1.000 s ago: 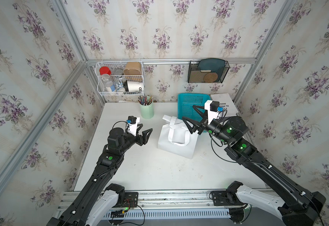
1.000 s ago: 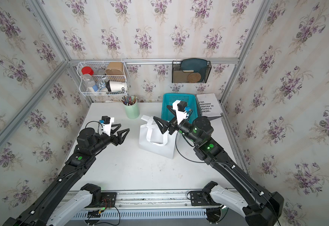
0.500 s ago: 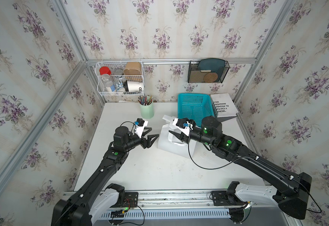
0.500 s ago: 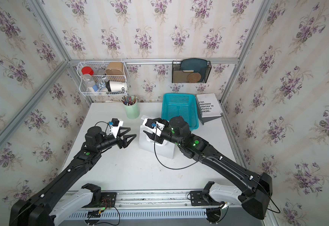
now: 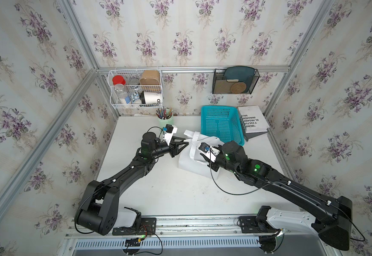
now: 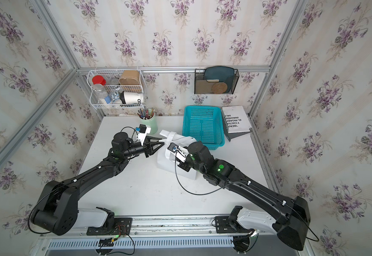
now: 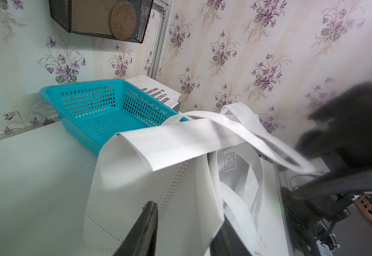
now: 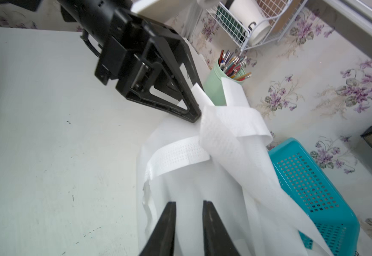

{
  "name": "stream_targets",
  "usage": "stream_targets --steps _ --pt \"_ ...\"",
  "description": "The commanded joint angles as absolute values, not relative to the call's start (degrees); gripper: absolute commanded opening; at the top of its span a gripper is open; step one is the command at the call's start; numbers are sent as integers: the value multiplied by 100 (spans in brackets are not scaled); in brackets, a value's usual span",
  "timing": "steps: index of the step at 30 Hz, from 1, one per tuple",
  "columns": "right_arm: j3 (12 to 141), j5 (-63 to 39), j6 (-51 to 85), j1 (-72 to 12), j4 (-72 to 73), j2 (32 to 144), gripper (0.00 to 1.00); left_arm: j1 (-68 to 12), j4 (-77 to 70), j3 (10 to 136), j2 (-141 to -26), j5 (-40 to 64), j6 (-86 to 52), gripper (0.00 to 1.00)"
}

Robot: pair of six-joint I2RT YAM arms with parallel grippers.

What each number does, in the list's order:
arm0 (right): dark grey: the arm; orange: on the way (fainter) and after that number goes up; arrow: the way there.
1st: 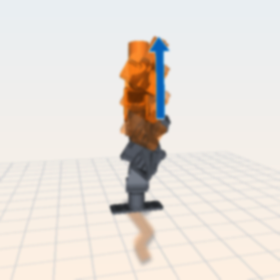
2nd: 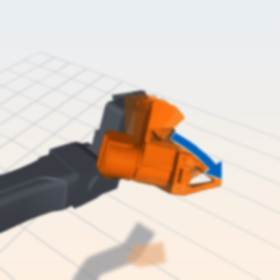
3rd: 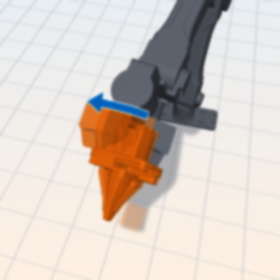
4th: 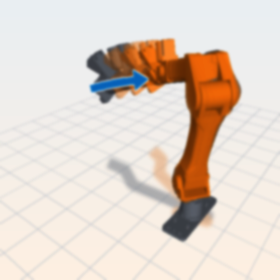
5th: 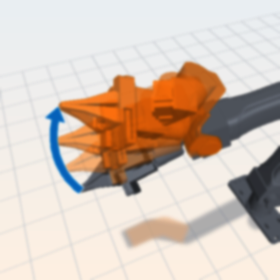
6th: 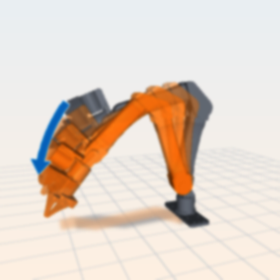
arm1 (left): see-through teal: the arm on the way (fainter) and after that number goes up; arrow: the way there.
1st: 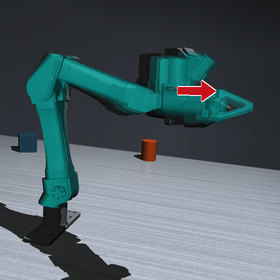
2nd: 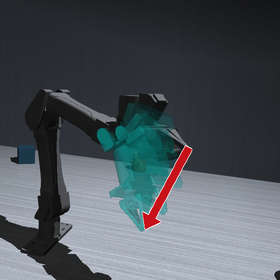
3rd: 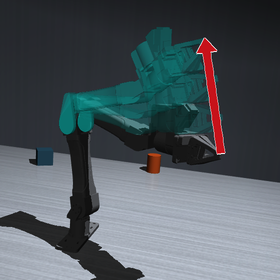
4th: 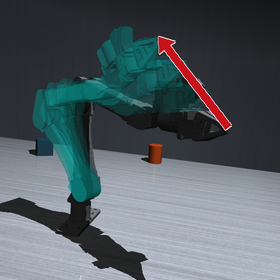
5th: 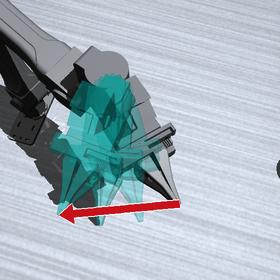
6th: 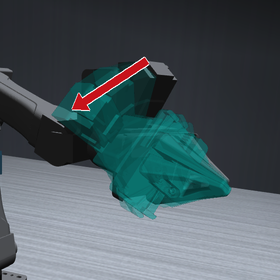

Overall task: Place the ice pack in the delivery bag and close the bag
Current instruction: Seal the delivery bag at the center of the board.

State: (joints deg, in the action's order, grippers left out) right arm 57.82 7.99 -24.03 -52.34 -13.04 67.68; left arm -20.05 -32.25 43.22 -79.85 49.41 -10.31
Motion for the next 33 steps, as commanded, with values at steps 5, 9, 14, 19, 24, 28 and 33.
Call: stream_targets --steps 5,9,14,19,24,28,33 --pt "6325 2062 -2430 -5238 -789 7464 30 -1989 -3182 4397 -8067 5021 -898 26" --pt "6306 2189 -2527 -5221 -674 7522 34 -1961 -3146 4422 -8228 5043 -958 16" --pt "6318 2128 -2642 -5147 -496 7741 41 -1913 -3295 4465 -8335 5204 -1168 6" --pt "6539 2080 -2740 -5059 -398 8072 44 -1864 -3402 4495 -8367 5394 -1274 2" --pt "6809 1955 -2985 -5019 -365 8345 32 -1841 -3423 4532 -8384 5562 -1357 0" --pt "6850 1734 -3078 -5010 -392 8344 7 -1780 -3276 4653 -8414 5610 -1580 0" --pt "6406 1467 -3084 -5005 -225 7912 0 -1510 -3087 4966 -8613 5778 -2261 0"
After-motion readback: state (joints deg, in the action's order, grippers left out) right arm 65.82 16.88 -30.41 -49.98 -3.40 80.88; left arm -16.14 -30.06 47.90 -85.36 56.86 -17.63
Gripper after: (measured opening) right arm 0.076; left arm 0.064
